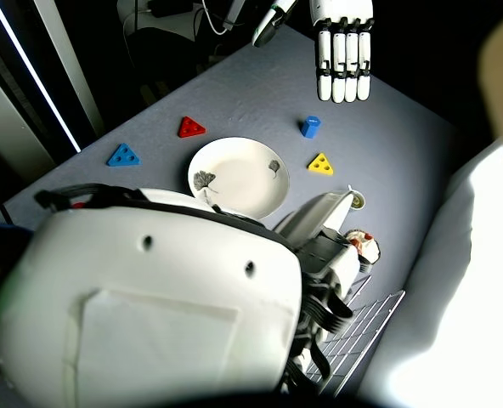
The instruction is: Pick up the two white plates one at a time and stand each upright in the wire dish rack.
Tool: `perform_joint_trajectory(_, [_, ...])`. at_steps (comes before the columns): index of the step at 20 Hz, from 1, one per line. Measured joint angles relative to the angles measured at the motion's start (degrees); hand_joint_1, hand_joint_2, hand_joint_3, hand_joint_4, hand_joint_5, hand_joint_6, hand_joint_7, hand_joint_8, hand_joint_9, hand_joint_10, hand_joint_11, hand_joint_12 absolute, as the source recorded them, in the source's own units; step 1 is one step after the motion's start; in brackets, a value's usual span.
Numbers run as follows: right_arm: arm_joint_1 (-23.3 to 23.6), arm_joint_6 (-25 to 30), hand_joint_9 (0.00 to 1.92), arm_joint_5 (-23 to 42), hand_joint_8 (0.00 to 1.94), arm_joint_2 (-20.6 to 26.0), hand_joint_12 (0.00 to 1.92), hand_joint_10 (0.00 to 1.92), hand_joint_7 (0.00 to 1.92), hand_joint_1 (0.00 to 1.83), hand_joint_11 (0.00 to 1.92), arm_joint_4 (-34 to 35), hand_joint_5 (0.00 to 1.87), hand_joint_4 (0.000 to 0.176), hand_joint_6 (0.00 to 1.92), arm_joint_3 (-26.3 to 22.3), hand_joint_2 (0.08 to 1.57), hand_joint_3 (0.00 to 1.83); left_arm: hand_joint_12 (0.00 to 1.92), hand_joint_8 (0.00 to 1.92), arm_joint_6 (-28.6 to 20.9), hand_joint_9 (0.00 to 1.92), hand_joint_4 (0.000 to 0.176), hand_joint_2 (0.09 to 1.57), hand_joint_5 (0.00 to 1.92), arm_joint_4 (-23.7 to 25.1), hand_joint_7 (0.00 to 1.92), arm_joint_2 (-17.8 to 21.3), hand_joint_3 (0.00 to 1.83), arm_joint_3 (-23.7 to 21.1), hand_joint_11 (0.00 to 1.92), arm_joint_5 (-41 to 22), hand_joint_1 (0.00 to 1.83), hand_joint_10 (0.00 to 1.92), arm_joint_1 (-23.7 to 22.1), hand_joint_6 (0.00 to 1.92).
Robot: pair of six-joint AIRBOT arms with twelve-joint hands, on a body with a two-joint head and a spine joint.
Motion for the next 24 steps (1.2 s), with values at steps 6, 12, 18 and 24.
perform_joint_trajectory(6, [-1.68,0.94,1.06,-0.63,0.46,-1.97,1.33,0.79,1.11,1.49,1.01,0.20,1.00,0.000,0.94,3.48,1.05,0.00,0.01,0.00,0.00,0.11,0.000,0.90,0.05,0.31,0.09,-0.37,0.00,-0.07,0.11,0.33,0.00,0.00,-0.02,0.00])
perform_joint_trajectory(12, [-2.03,3.50,0.97,-0.55,0.62,-3.08,1.42,0.92,1.03,1.49,0.94,-2.03,0.94,0.000,1.05,5.22,1.08,0.00,0.01,0.00,-0.02,0.09,0.000,0.89,0.07,4.98,0.09,-0.72,0.00,-1.03,0.10,-0.33,0.00,0.00,0.00,0.01])
perform_joint_trajectory(18, [-2.73,4.52,1.02,-0.57,0.61,-4.76,1.39,0.86,1.03,1.49,0.97,-3.26,0.95,0.000,1.02,7.08,1.07,0.00,0.00,0.00,-0.02,0.08,0.000,0.91,0.02,9.81,0.07,-0.96,0.00,-3.87,0.09,-4.15,0.00,0.00,0.00,0.00])
perform_joint_trajectory(24, [-3.61,5.46,0.97,0.11,0.71,-7.32,1.45,0.93,1.00,1.49,0.91,-3.76,0.92,0.000,1.07,9.05,1.09,0.00,0.01,0.00,-0.02,0.09,0.000,0.90,0.06,11.04,0.09,-0.96,0.00,-4.24,0.12,-4.98,0.00,0.00,0.00,0.01])
